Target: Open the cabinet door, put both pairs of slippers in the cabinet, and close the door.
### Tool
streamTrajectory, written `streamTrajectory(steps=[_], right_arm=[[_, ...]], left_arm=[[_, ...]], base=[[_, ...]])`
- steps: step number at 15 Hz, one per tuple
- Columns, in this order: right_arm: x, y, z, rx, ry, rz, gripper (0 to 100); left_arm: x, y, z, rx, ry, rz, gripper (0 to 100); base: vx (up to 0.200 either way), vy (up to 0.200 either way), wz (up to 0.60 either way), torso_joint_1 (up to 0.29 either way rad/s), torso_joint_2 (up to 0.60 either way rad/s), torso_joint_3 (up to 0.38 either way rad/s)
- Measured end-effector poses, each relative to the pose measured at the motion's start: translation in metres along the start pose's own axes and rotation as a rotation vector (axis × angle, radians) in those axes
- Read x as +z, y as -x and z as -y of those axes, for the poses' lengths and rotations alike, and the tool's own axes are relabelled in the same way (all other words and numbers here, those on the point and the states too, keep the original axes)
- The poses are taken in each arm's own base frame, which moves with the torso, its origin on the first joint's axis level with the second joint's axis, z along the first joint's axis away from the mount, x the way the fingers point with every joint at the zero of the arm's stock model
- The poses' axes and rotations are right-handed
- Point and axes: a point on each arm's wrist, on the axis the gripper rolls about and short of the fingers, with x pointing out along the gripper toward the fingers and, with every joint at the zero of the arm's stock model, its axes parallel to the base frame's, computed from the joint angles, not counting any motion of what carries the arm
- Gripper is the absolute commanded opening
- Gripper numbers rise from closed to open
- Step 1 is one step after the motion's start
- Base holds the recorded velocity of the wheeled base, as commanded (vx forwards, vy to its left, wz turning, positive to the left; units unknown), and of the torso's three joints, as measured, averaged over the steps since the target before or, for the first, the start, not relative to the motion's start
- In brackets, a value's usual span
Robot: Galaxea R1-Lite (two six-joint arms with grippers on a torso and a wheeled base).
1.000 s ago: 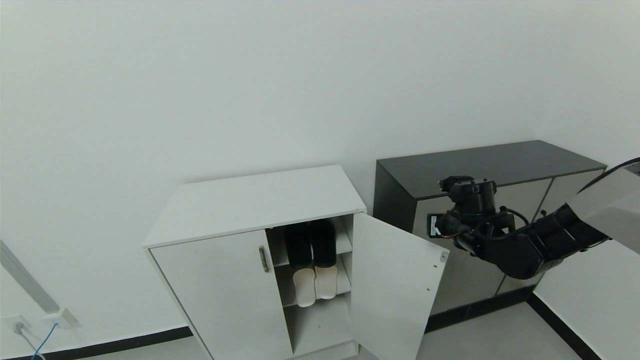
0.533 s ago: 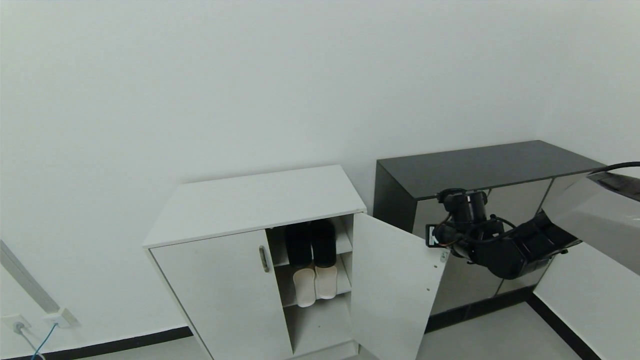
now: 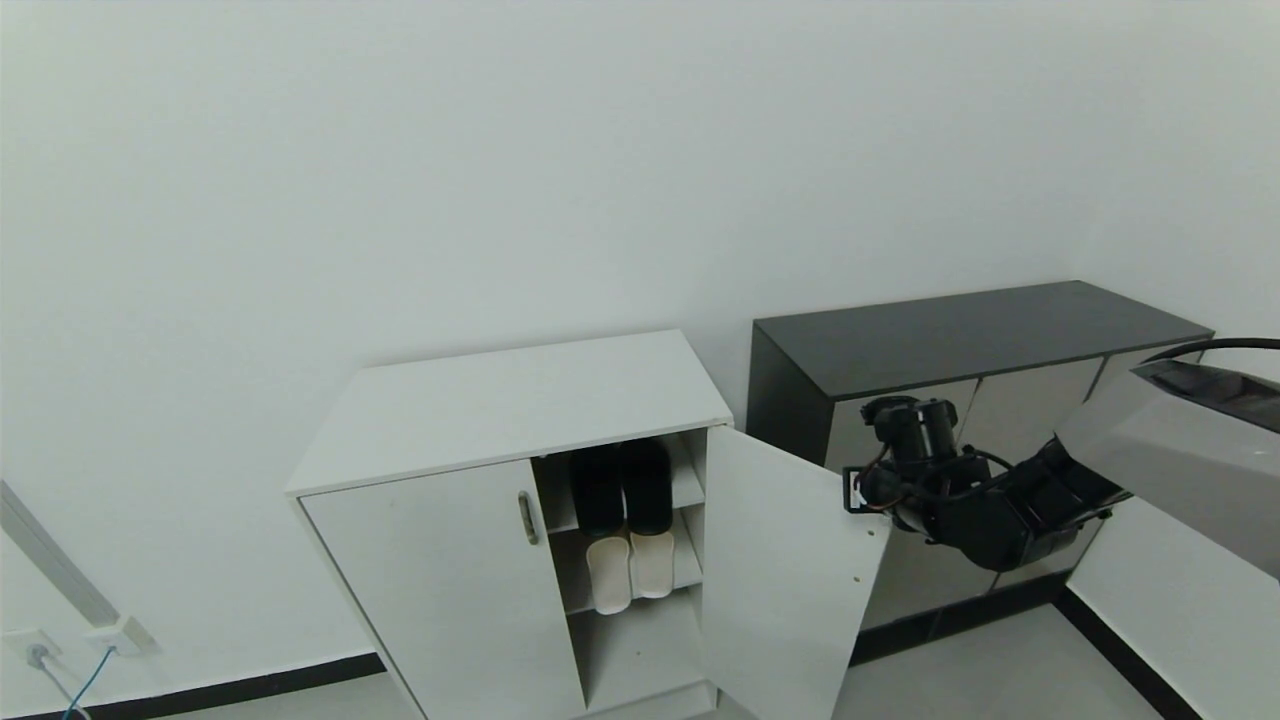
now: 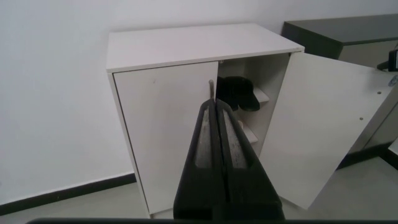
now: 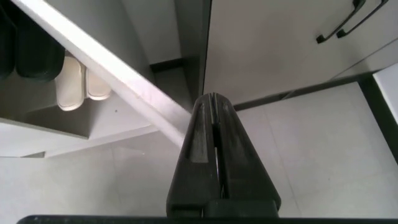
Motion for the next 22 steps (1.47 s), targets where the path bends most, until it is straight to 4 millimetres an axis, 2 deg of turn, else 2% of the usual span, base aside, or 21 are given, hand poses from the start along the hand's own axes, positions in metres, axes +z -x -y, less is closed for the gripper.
streamTrajectory(steps=[4, 8, 13, 15, 22], right_arm=[[-0.006, 0.005, -0.01, 0.017, 0.022, -0.013, 0], [-0.013, 0.02, -0.025, 0.055, 0.054, -0.026, 0], [-0.03, 0.059, -0.061, 0.17, 0.109, -0.058, 0], [-0.031, 0.072, -0.071, 0.205, 0.109, -0.049, 0], [-0.022, 0.093, -0.071, 0.257, 0.119, -0.02, 0]], left_arm=[[0.0, 0.0, 0.0, 0.0, 0.0, 0.0, 0], [0.0, 0.0, 0.0, 0.0, 0.0, 0.0, 0], [0.0, 0.0, 0.0, 0.0, 0.003, 0.0, 0], [0.0, 0.0, 0.0, 0.001, 0.003, 0.0, 0], [0.0, 0.0, 0.0, 0.001, 0.003, 0.0, 0]], base=[[0.0, 0.0, 0.0, 0.0, 0.0, 0.0], [0.0, 0.0, 0.0, 0.0, 0.0, 0.0], [0.0, 0.0, 0.0, 0.0, 0.0, 0.0], [0.0, 0.0, 0.0, 0.0, 0.0, 0.0], [0.0, 0.0, 0.09, 0.0, 0.0, 0.0]])
